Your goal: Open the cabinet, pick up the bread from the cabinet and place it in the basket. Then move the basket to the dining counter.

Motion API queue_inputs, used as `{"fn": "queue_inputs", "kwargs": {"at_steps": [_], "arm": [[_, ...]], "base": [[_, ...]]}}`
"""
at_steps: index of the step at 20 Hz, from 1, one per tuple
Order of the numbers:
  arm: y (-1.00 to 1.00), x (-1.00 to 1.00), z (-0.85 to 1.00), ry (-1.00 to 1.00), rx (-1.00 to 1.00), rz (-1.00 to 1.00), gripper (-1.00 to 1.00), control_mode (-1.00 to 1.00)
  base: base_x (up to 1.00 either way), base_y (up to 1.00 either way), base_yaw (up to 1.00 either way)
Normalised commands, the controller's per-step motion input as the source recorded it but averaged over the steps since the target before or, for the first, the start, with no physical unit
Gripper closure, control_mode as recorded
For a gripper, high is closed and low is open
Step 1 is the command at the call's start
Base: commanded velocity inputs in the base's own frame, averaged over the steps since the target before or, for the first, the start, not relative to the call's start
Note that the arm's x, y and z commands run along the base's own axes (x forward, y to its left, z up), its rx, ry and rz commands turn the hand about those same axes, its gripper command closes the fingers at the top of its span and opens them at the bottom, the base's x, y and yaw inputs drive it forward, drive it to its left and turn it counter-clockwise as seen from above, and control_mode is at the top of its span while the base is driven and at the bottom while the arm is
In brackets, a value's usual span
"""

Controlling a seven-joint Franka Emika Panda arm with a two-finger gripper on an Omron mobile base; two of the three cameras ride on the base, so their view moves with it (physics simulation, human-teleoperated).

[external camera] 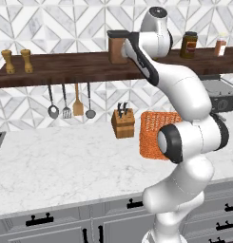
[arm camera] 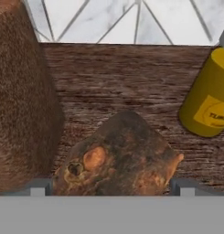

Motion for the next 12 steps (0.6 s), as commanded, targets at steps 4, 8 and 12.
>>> {"fn": "queue_inputs", "kwargs": {"at_steps": [4,8,12], "arm": [[0.02,0.14,-0.34,0.03,-0.01,0.00,1.00,-1.00],[0.00,0.00,-0.65,0.11,-0.05,0.00,1.00,-1.00],[0.00,0.00,-0.58,0.03,-0.01,0.00,1.00,-1.00]], "base": [[0.00,0.00,0.00],[0.00,0.00,0.00],[0.00,0.00,0.00]]}}
